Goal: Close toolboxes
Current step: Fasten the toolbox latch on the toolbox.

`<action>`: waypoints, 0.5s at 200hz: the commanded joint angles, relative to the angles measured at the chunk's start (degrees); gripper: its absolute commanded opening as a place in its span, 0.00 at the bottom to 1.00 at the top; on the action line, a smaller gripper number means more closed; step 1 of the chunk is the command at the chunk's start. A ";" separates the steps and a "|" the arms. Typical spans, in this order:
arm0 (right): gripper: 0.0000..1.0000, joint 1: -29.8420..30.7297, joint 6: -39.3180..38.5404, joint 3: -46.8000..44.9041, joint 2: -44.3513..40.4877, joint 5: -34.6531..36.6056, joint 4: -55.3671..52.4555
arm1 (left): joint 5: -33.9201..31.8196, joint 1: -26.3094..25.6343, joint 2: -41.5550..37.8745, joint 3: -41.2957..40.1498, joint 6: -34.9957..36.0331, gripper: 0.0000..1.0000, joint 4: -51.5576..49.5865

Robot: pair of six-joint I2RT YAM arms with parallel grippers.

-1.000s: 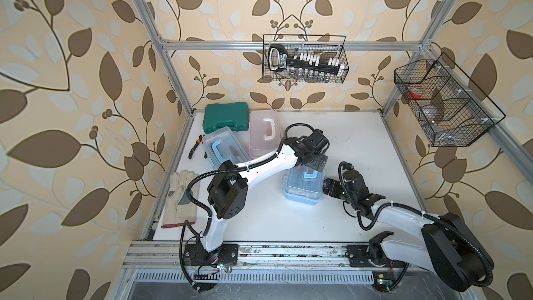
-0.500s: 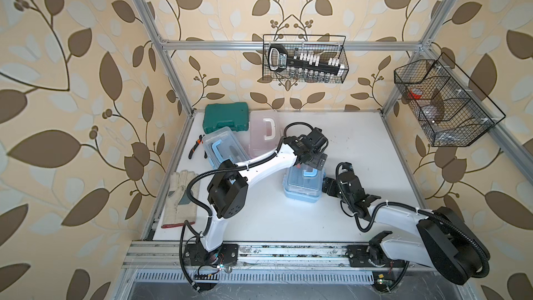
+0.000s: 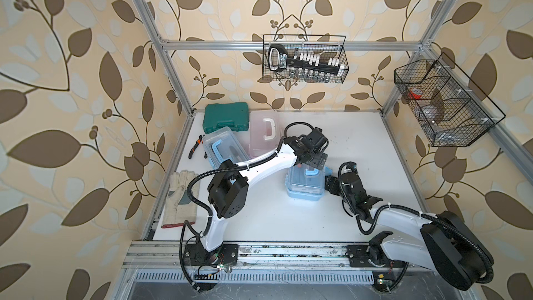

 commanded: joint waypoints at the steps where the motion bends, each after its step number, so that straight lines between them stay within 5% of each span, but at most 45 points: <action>1: 0.85 -0.42 -1.33 1.70 0.14 4.15 3.52 | 5.11 0.01 4.03 -3.11 -1.84 0.99 -8.97; 100: 0.85 -0.92 -5.08 1.76 -3.62 10.44 3.33 | 4.81 0.03 3.89 -3.64 -1.81 0.99 -8.89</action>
